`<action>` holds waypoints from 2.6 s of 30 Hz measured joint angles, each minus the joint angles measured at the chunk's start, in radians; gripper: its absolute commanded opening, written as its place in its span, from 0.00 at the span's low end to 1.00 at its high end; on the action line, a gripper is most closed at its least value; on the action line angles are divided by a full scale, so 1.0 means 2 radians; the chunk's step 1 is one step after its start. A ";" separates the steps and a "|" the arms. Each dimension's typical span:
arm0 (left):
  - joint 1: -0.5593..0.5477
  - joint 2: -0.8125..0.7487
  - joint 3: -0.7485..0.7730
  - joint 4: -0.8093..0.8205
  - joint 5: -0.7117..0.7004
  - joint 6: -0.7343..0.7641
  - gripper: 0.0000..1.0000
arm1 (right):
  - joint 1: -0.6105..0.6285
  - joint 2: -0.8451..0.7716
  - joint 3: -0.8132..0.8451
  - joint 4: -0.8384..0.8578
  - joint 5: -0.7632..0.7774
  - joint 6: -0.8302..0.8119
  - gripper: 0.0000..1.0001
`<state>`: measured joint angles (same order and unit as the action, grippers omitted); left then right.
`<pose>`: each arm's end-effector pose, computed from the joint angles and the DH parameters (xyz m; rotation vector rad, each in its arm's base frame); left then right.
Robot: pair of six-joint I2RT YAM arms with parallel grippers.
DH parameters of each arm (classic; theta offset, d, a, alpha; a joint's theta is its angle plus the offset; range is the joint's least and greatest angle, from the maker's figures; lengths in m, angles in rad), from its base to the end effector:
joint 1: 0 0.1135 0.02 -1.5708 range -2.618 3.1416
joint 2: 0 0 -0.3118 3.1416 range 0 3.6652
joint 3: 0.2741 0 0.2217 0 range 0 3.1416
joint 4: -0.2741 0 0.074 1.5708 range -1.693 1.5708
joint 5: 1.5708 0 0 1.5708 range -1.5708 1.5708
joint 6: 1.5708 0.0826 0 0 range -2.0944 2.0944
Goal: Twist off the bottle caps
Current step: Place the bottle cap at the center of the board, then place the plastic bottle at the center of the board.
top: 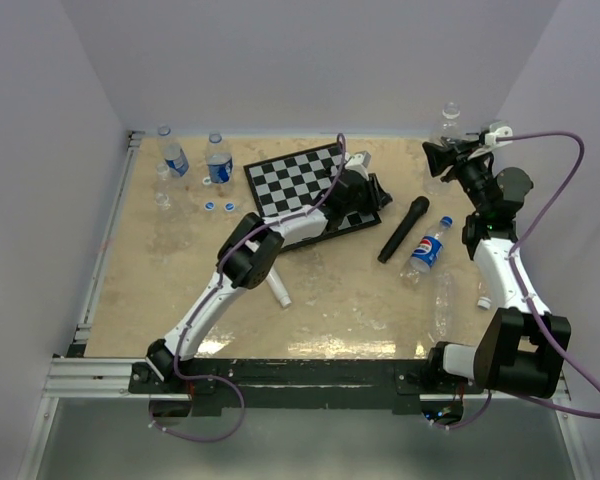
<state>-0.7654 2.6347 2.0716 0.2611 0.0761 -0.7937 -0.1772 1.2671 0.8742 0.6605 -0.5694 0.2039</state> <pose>0.4675 -0.4579 0.1552 0.0282 2.0370 -1.1085 0.2887 -0.0065 0.4227 -0.2373 1.3360 0.3929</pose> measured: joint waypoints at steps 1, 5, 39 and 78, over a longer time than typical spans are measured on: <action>-0.001 0.006 0.008 0.002 -0.003 0.000 0.06 | -0.001 0.000 0.000 0.000 0.000 0.001 0.10; -0.005 0.011 0.032 -0.010 -0.024 0.006 0.17 | -0.002 0.001 0.000 0.001 -0.004 0.004 0.10; -0.001 -0.301 -0.347 0.148 0.022 0.162 0.95 | -0.007 0.034 -0.012 0.016 -0.073 0.085 0.09; -0.064 -0.241 -0.233 0.134 0.086 0.209 0.08 | 0.005 0.063 -0.061 0.100 -0.141 0.192 0.71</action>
<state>-0.8925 2.1529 1.6058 0.5289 0.2481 -0.3763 -0.1673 1.3937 0.7517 0.8612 -0.8520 0.5880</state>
